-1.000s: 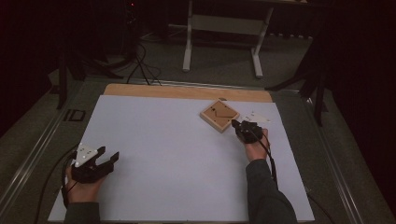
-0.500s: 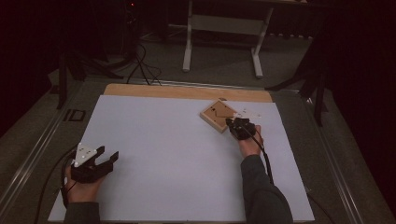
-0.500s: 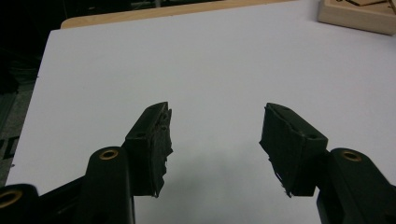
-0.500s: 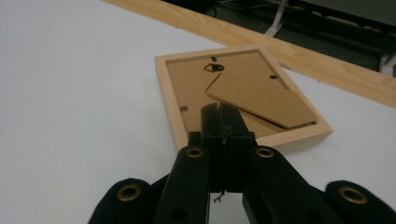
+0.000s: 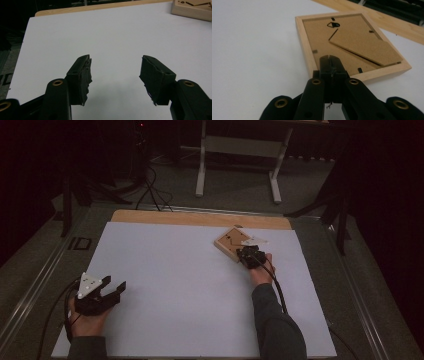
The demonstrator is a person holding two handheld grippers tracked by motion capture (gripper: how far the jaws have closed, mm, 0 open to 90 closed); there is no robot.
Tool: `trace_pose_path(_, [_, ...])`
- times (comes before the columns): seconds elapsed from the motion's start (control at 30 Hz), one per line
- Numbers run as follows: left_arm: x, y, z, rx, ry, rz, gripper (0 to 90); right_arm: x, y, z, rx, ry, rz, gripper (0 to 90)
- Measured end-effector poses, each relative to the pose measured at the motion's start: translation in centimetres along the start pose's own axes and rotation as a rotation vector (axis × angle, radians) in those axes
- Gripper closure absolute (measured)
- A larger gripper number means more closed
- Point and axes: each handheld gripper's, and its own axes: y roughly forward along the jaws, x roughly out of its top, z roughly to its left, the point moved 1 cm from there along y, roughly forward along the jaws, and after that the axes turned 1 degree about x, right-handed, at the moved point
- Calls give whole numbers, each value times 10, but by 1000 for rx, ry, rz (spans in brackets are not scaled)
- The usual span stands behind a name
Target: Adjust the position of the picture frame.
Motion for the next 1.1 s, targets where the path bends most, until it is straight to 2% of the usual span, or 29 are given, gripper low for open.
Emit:
trace_pose_path(0.3, [0,0,0,4,1,1,415,0,3,0,0,-3,28,897])
trace_pose_path(0.67, [0,0,-1,5,3,2,415,0,3,1,2,-5,34,898])
trace_pose_path(1.1, [0,1,-2,3,13,4,416,-2,-1,16,42,-38,28,898])
